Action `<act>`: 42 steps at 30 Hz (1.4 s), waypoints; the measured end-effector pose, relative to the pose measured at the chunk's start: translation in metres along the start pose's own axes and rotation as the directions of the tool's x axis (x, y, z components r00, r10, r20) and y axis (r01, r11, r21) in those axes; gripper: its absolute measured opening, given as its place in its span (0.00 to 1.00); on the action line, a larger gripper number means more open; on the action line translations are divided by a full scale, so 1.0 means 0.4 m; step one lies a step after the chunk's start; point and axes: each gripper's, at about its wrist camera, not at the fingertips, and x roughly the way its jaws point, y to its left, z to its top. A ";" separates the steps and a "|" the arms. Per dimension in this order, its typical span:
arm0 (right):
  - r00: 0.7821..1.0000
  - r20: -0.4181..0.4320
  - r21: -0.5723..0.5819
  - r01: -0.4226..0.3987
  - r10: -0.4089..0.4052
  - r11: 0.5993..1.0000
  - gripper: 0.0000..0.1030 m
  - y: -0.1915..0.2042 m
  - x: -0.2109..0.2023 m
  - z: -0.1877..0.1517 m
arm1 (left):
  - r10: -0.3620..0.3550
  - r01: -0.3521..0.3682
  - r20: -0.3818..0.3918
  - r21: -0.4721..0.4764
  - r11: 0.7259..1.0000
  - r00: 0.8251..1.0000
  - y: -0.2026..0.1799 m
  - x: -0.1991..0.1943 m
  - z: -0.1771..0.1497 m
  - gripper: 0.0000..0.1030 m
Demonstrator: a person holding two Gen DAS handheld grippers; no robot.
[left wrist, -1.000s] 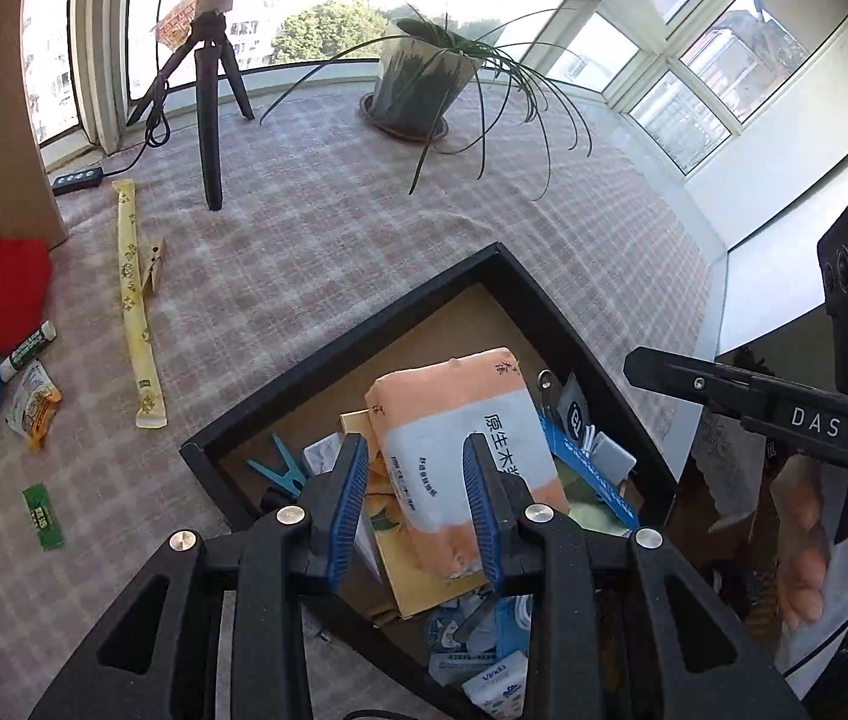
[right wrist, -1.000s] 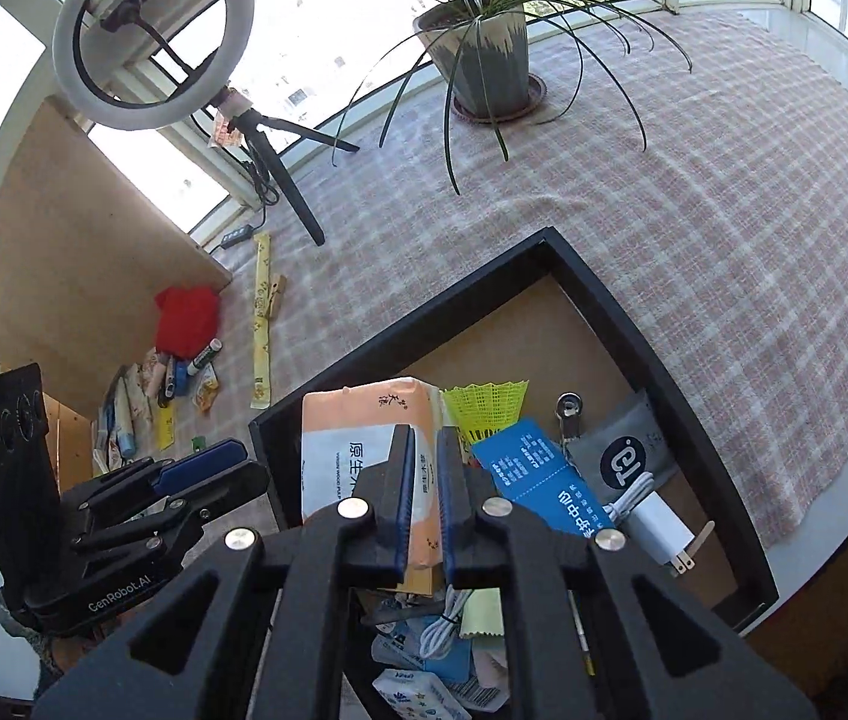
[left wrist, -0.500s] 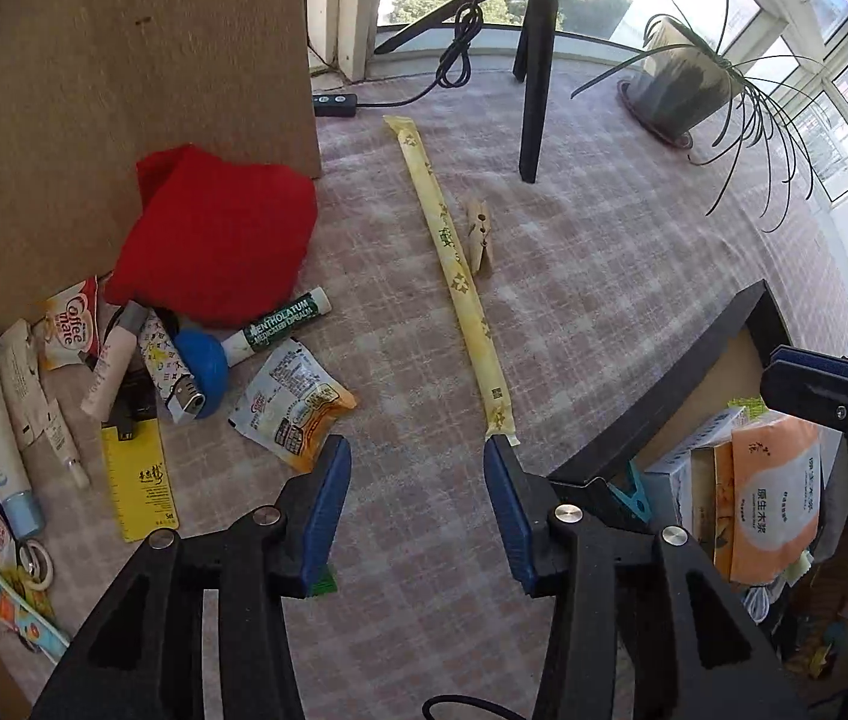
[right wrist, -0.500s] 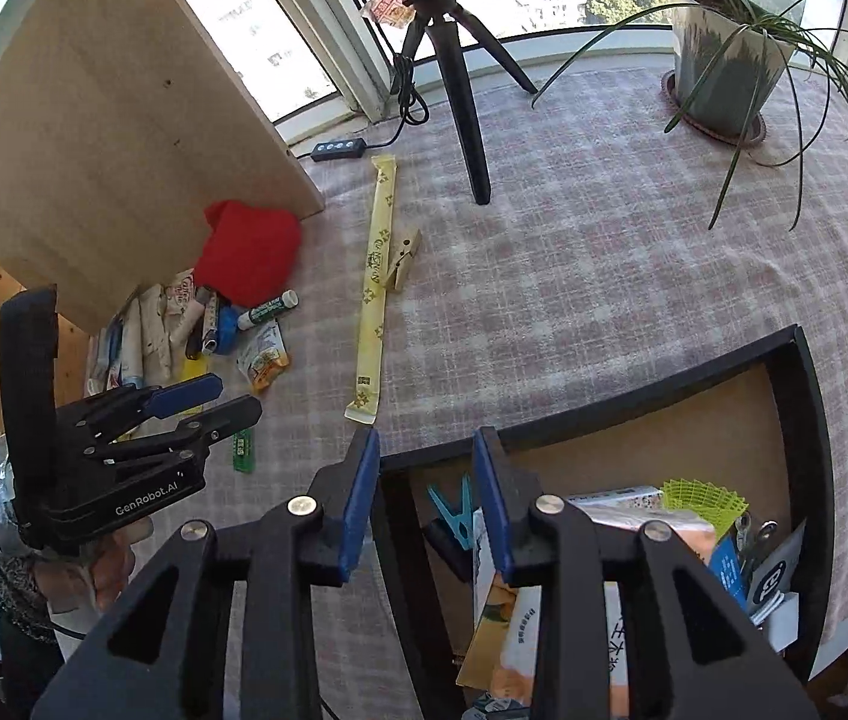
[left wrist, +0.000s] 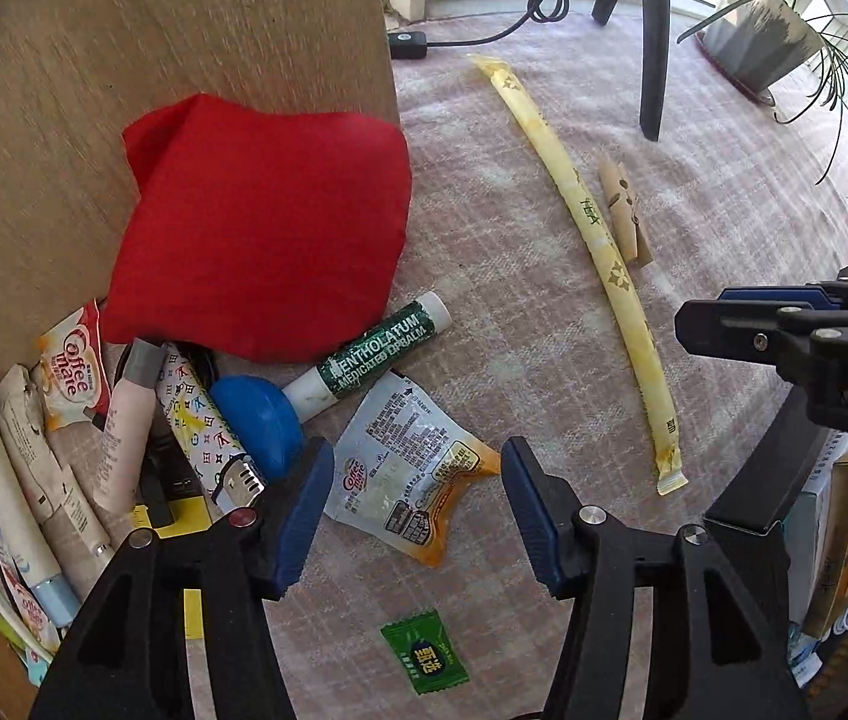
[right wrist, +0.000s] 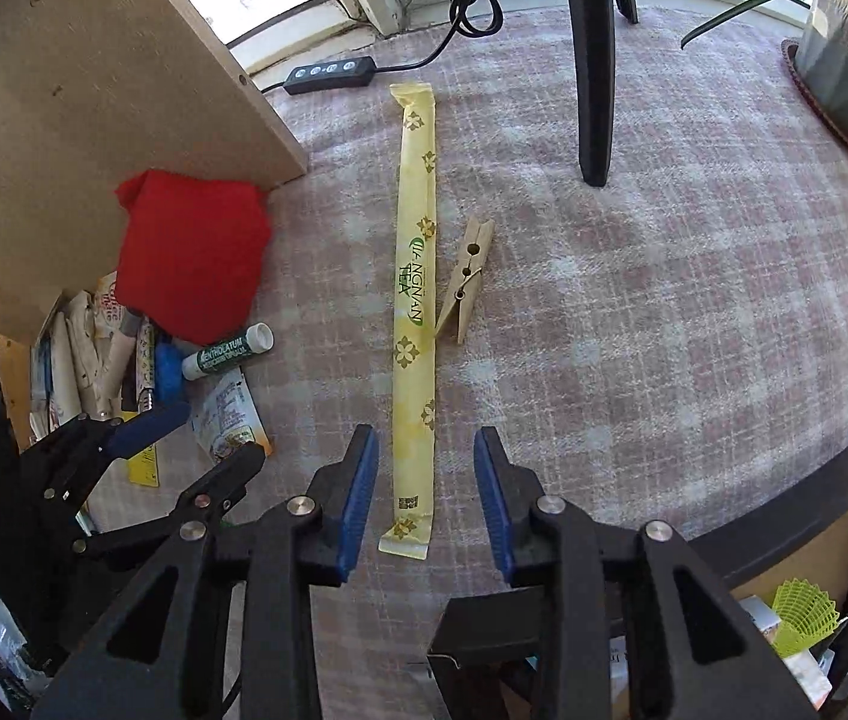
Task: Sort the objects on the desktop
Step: 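Move the right gripper over the long yellow strip packet, then grasp the yellow strip with the right gripper while the left grasps a white tube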
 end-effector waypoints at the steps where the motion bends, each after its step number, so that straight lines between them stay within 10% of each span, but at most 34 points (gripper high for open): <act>1: 1.000 -0.005 0.003 0.007 -0.007 1.000 0.32 0.001 0.012 0.008 | 0.008 -0.008 -0.002 0.024 1.000 1.000 -0.003 0.007 -0.002 0.55; 21: 0.984 0.051 -0.132 0.174 -0.168 0.976 0.23 0.105 0.061 0.028 | -0.005 0.003 0.054 0.041 0.999 0.999 0.013 0.013 -0.071 0.30; 24: 0.991 0.029 -0.127 0.132 -0.130 0.983 0.11 0.100 0.053 0.005 | -0.019 0.017 0.070 0.023 1.000 0.997 0.018 0.003 -0.092 0.24; 42: 0.992 0.078 -0.089 -0.090 0.097 0.992 0.11 0.094 -0.143 -0.216 | -0.144 0.171 0.188 -0.134 0.976 0.971 0.109 -0.153 -0.180 0.09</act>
